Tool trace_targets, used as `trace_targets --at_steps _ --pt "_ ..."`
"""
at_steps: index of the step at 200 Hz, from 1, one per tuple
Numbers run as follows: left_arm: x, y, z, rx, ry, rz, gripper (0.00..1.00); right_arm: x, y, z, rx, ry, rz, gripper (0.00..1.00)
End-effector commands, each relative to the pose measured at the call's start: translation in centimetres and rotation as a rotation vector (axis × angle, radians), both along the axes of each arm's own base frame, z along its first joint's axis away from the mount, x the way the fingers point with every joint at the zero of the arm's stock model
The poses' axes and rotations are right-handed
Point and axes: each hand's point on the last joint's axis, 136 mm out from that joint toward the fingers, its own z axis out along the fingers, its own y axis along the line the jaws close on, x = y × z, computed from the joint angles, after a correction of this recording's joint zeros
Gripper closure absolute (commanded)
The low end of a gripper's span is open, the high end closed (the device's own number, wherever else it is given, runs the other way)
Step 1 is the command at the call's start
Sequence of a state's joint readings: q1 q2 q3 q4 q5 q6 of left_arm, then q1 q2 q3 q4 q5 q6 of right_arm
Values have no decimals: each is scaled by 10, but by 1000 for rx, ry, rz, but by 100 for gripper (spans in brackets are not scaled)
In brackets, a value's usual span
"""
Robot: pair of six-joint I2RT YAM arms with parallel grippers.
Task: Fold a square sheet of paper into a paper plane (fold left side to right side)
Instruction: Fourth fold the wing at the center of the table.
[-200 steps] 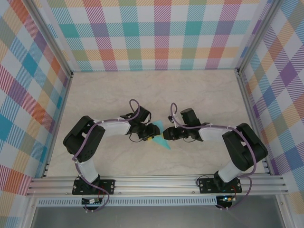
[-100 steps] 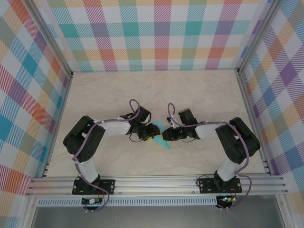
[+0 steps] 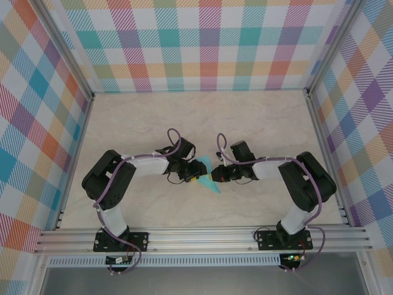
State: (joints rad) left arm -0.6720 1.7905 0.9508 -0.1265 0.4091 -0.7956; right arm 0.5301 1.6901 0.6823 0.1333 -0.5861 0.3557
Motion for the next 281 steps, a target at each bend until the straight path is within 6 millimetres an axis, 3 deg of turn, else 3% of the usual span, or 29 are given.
trace_targets --at_steps 1,281 --pt "-14 6 -14 55 35 -23 56 3 -3 -3 -11 10 -17 98" --pt "-14 5 -13 56 34 -26 56 -1 -20 -15 -45 45 -69 100"
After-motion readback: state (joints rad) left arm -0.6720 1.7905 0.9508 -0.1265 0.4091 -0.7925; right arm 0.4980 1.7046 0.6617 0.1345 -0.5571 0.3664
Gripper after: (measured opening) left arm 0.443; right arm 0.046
